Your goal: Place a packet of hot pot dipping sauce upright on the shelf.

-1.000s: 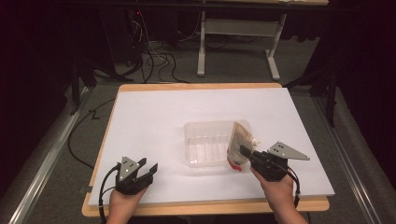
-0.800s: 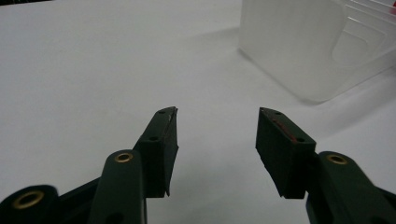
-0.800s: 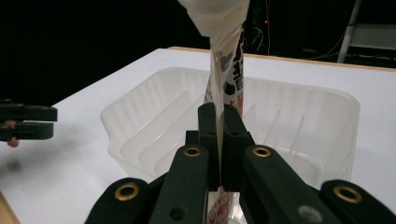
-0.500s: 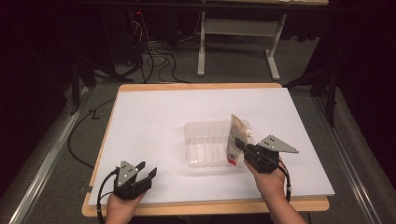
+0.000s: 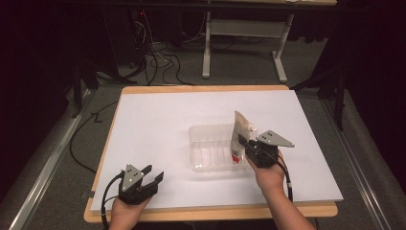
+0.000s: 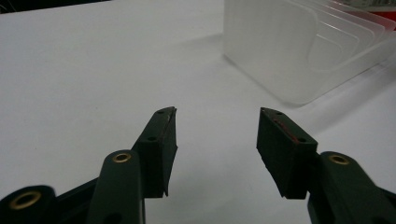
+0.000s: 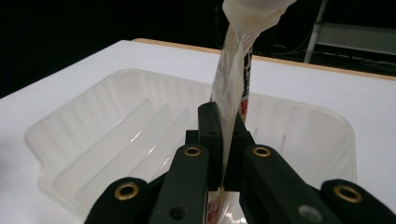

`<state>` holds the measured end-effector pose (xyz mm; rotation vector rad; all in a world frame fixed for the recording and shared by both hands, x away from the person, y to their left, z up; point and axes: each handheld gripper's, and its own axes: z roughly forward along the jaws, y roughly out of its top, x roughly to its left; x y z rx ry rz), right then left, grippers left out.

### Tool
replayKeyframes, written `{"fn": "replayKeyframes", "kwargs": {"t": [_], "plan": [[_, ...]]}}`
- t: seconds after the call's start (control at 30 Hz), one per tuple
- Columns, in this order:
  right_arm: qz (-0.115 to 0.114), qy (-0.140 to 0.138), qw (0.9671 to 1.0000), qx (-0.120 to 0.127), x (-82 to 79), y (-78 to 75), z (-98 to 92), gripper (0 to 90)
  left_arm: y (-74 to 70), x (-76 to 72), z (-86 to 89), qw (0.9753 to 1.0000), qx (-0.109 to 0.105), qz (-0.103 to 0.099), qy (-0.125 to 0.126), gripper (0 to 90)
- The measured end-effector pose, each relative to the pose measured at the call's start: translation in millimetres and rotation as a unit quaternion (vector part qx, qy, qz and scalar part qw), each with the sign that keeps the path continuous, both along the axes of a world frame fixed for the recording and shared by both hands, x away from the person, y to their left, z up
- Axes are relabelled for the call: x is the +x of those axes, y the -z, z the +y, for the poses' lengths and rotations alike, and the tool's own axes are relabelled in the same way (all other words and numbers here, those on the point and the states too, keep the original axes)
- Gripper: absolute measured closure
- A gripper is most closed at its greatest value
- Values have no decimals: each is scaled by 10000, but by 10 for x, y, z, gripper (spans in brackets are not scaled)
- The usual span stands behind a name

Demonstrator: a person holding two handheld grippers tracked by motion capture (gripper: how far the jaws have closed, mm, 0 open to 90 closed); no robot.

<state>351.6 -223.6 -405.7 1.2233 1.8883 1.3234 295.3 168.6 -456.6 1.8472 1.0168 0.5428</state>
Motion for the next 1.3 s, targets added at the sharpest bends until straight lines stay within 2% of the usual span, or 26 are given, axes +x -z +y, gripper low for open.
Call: {"fn": "replayKeyframes", "kwargs": {"t": [0.23,0.33,0.57,0.83,1.03,1.1,1.3], "plan": [[-51,225,9997,-51,129,33,33,900,5,11,-21,10000,6,-4,41,474],[-87,233,9997,-65,150,36,43,900,-5,15,-19,10000,-14,50,85,476],[52,253,9994,-228,181,139,103,900,-15,7,-3,10000,-3,28,95,470],[154,291,9991,-284,195,205,119,900,-37,-7,19,9999,-31,0,160,437],[173,254,9991,-281,191,216,117,900,-43,-10,27,9999,-34,-55,121,419],[185,234,9992,-279,184,217,115,900,-39,-5,30,9999,-44,-19,137,401],[203,195,9993,-231,131,225,98,890,-13,2,3,9998,97,-2,169,342]]}}
